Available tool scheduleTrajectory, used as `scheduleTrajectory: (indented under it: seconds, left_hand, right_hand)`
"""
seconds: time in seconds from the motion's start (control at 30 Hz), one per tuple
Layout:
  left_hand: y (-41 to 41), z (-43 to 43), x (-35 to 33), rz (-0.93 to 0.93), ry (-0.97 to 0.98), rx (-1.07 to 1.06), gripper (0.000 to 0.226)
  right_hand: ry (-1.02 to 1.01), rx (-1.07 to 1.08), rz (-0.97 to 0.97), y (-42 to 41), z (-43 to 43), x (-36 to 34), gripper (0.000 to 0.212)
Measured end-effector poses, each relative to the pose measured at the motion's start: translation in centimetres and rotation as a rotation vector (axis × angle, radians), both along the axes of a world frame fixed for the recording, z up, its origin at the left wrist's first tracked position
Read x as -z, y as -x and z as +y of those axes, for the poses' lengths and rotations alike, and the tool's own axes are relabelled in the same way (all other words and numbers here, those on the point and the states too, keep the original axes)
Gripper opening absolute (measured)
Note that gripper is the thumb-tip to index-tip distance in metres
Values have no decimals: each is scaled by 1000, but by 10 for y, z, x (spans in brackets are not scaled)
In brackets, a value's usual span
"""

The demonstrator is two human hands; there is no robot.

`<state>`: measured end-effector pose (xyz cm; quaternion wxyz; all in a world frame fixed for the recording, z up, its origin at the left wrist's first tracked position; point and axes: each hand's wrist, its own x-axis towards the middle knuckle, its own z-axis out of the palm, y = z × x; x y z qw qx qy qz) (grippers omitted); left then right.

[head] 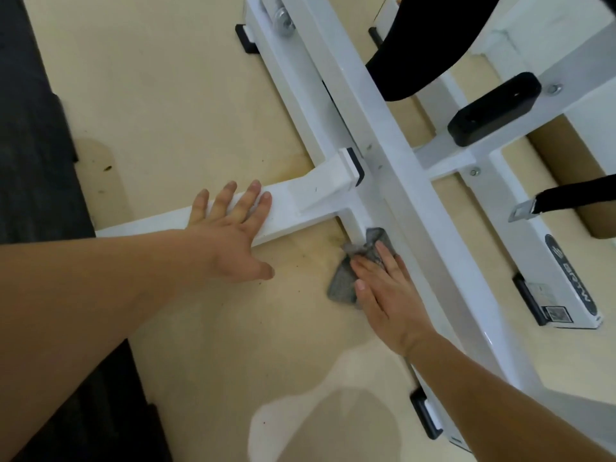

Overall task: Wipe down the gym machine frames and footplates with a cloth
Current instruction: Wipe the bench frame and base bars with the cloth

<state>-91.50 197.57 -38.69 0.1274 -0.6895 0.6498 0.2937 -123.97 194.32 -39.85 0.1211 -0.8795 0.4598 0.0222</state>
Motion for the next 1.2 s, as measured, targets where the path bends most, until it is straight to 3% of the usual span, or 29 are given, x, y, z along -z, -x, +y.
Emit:
scheduleTrajectory:
  seconds: [0.27,0.53,0.83,1.03,1.2]
  left_hand:
    - [-2,1,0,-24,22,7,124]
    - [3,5,-1,-66,51,53,126]
    - [2,4,3,-35,42,46,125]
    - [1,2,5,-48,40,44,126]
    - [3,1,2,-23,14,63,126]
  right_hand:
    - [-75,137,180,76,92,-9,64]
    - [32,194,298,86,127,-10,63]
    - [11,53,197,29,40,-4,57]
    - [109,193,104,55,96,4,56]
    - [-23,302,-25,38,110,-12,63]
